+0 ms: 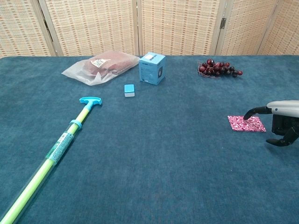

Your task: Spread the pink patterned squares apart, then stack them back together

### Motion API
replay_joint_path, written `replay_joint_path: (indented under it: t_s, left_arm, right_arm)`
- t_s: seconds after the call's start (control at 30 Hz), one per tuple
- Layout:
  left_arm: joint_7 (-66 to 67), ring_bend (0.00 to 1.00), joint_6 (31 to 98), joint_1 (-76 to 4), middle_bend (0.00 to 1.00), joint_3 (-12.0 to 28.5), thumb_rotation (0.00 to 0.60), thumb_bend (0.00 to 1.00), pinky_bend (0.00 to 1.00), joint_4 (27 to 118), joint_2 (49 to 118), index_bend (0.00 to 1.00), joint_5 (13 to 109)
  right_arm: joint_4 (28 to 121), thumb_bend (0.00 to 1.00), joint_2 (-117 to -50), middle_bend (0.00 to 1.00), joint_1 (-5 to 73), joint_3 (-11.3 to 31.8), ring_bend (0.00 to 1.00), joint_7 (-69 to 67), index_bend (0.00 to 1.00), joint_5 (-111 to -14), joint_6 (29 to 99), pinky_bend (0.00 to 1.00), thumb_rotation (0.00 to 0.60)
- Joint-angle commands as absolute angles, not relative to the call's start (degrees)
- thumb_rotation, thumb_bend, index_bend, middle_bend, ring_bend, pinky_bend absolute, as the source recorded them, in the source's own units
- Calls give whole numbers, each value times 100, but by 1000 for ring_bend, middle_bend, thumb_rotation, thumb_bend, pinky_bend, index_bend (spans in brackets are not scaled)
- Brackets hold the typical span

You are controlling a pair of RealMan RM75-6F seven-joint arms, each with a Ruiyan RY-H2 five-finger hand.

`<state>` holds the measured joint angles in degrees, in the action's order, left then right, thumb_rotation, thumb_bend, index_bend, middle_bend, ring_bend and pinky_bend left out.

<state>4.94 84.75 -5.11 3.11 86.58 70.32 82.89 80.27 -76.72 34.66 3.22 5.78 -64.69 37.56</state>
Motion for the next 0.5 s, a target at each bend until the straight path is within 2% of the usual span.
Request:
replay_joint_path:
  t_s: [0.03, 0.5]
  left_arm:
    - [482, 47, 8481, -505, 46, 310, 600, 256, 127, 8651, 7035, 191, 8291]
    - [408, 47, 8506, -476, 46, 299, 600, 256, 127, 8589, 7045, 191, 8308]
  right_arm:
    - [8021, 473, -7683, 973, 3494, 304, 1000, 598, 120, -6436, 3733, 1000, 600]
    - [8320, 485, -7572, 978, 3457, 69, 1000, 771, 120, -6472, 3853, 1000, 600]
